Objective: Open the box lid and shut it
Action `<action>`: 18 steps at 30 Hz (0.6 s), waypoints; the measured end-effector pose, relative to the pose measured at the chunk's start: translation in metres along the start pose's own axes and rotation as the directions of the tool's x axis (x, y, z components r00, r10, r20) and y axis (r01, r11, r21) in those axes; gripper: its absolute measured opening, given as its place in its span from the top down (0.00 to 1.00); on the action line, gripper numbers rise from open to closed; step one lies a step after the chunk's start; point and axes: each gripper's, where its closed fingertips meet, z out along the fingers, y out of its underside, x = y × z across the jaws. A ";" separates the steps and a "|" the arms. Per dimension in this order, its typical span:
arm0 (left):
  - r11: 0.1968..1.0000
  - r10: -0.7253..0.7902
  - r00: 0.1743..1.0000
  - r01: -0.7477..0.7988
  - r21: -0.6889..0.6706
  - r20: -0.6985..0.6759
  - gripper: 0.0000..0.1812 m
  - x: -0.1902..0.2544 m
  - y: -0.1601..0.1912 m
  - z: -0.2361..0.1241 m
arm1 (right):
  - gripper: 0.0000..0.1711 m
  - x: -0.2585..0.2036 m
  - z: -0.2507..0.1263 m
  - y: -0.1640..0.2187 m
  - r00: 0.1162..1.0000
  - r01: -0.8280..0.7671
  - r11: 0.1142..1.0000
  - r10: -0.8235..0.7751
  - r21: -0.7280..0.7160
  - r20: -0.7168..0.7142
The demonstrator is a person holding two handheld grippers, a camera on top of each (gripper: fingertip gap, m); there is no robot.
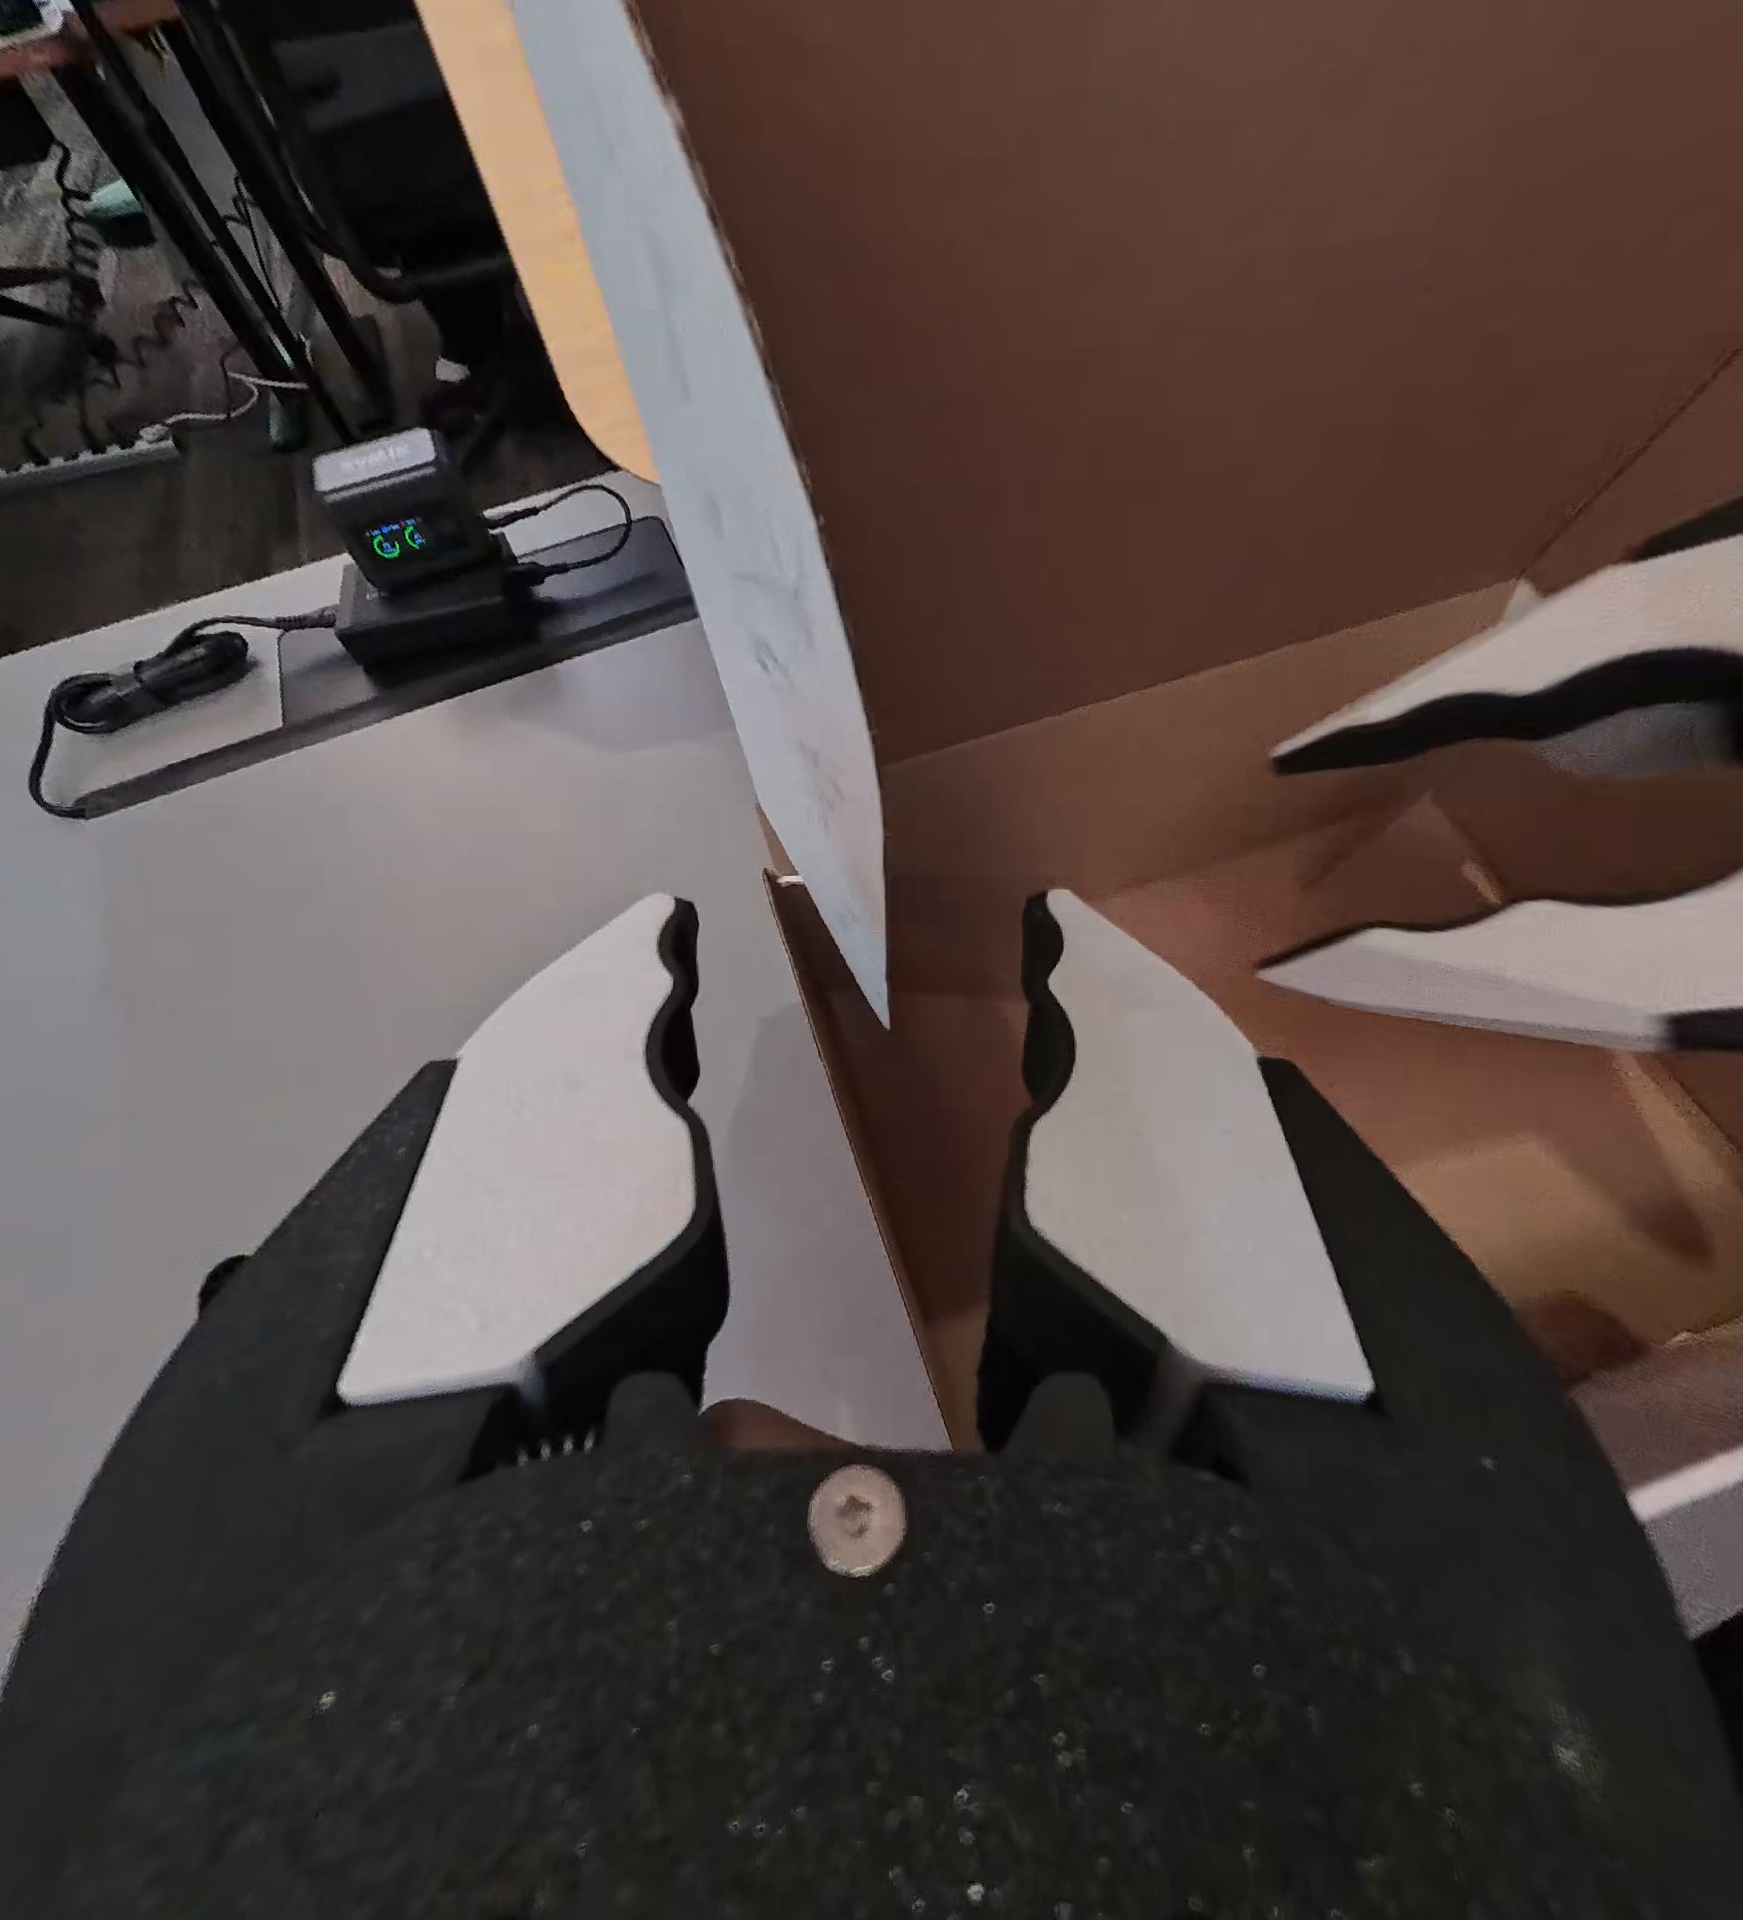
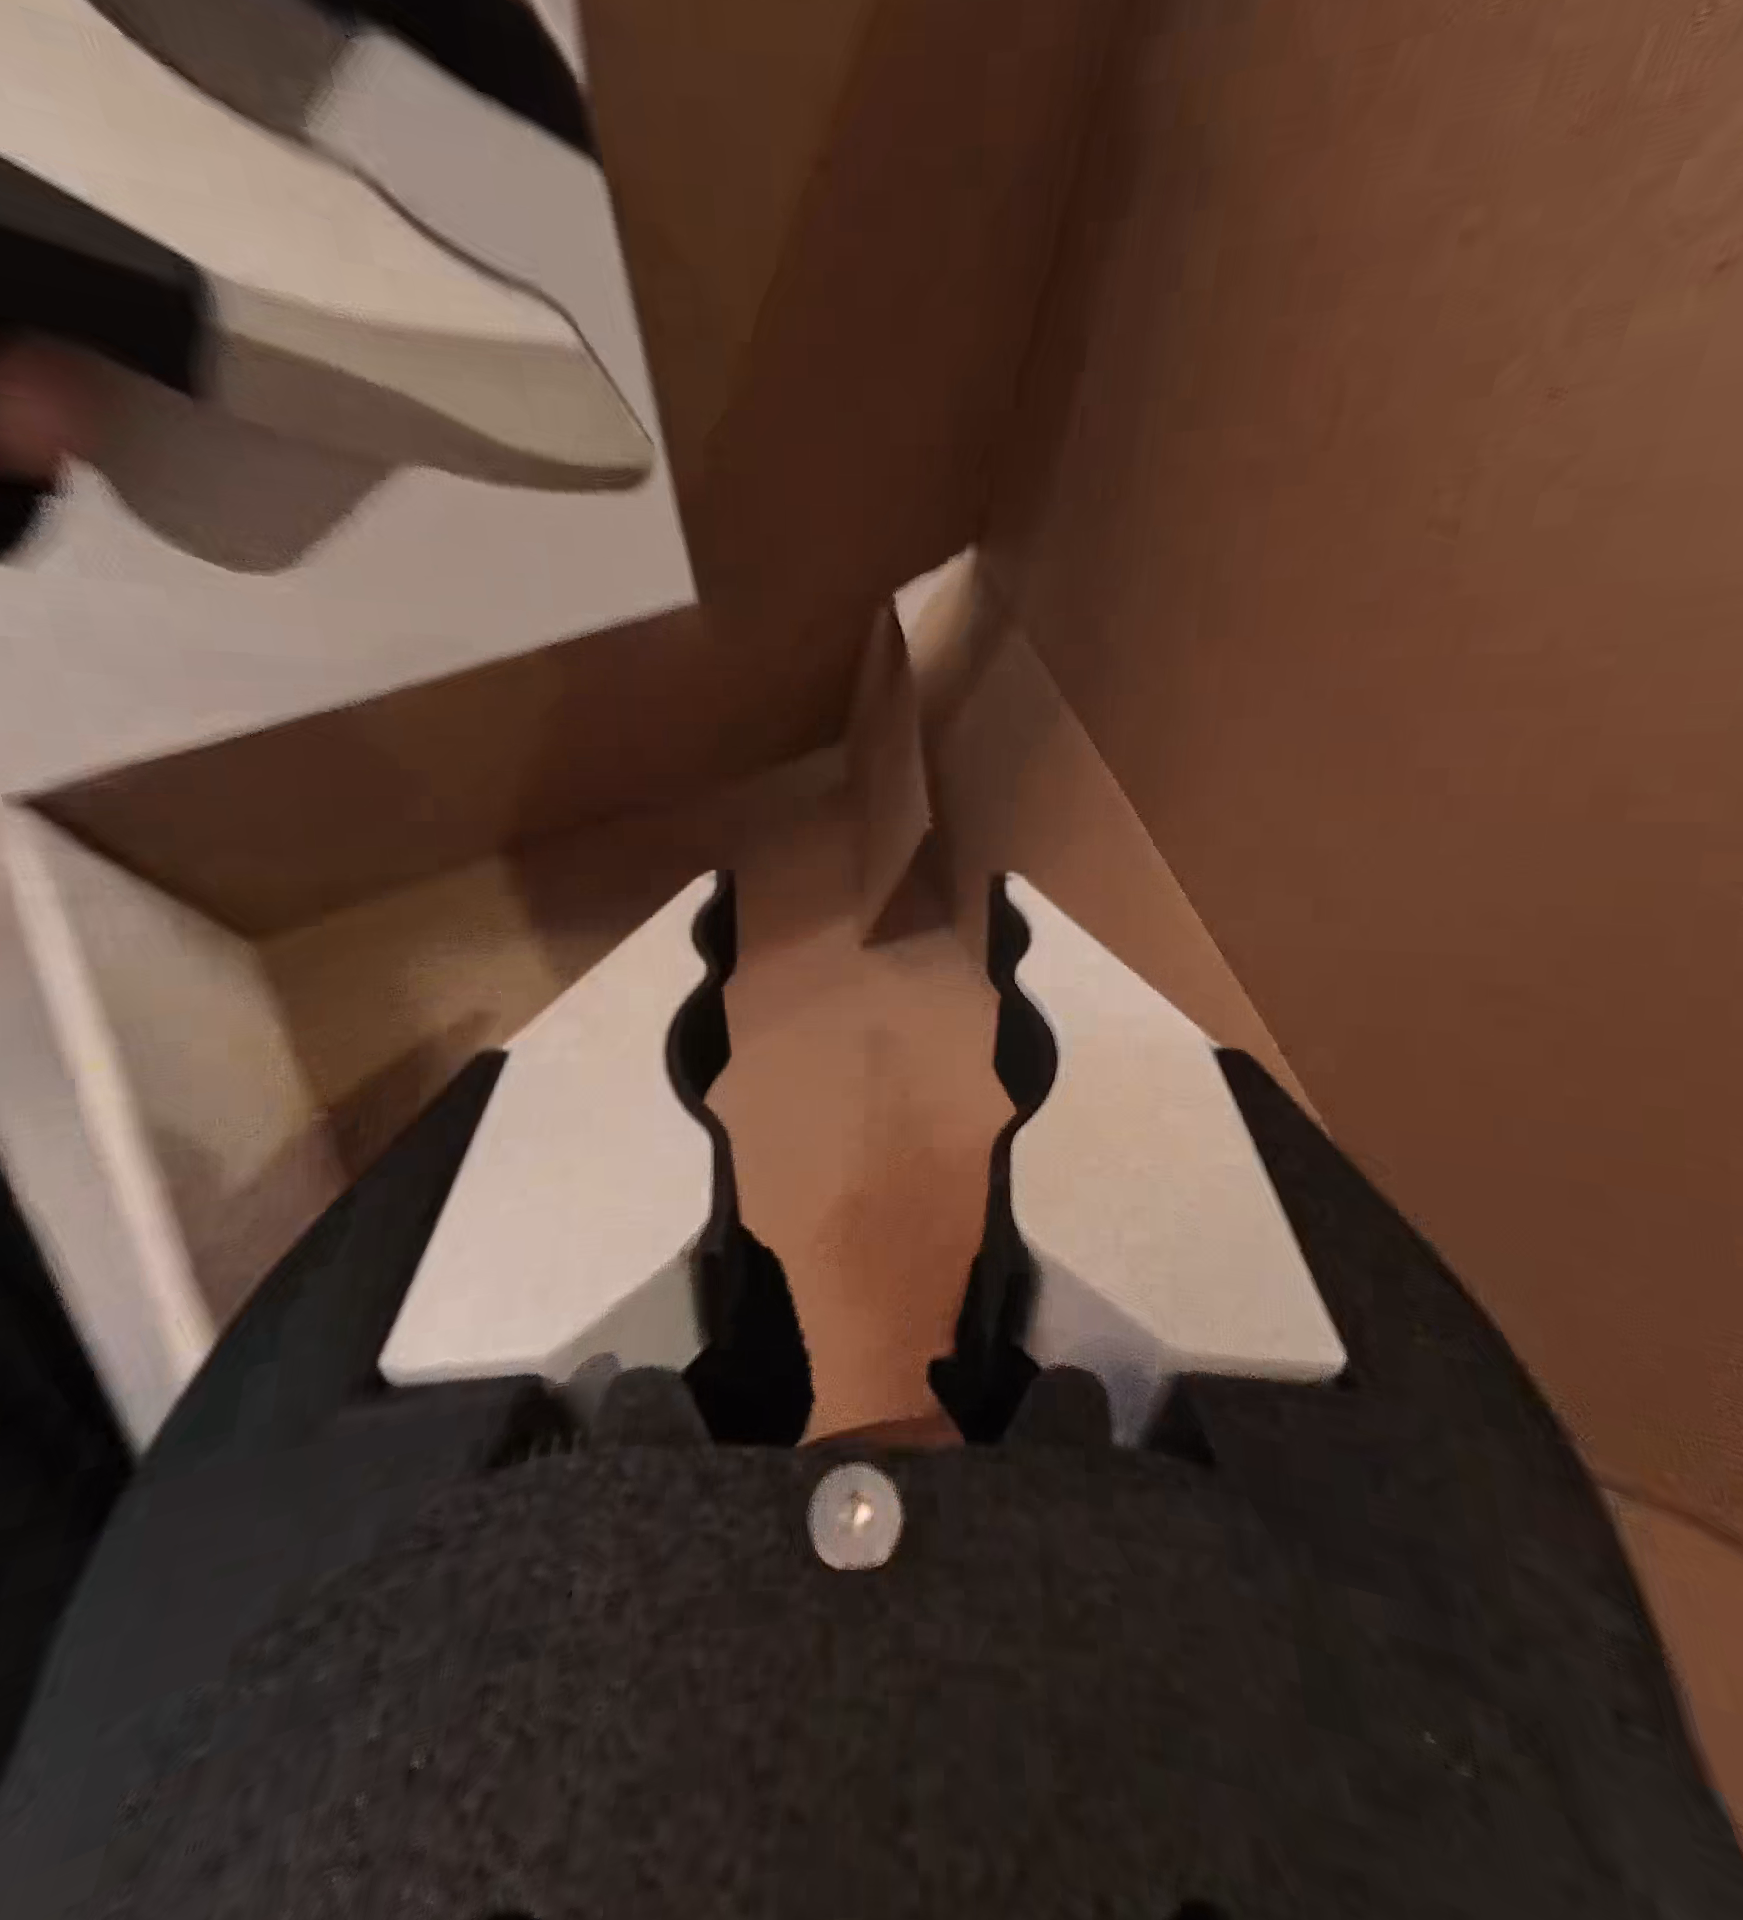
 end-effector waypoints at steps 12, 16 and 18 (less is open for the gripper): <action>0.998 0.049 0.997 -0.047 -0.041 0.057 0.78 -0.008 0.010 0.036 | 0.76 0.000 0.070 0.036 0.993 -0.014 0.998 0.022 -0.065 0.117; 0.999 0.042 0.997 -0.040 -0.036 0.066 0.86 -0.011 0.011 0.042 | 0.66 -0.006 0.082 0.043 0.967 -0.098 0.988 0.122 -0.118 0.224; 0.998 0.055 0.995 -0.052 -0.036 0.082 0.89 -0.012 0.011 0.044 | 0.66 -0.002 0.088 0.038 0.967 -0.116 0.990 0.130 -0.076 0.220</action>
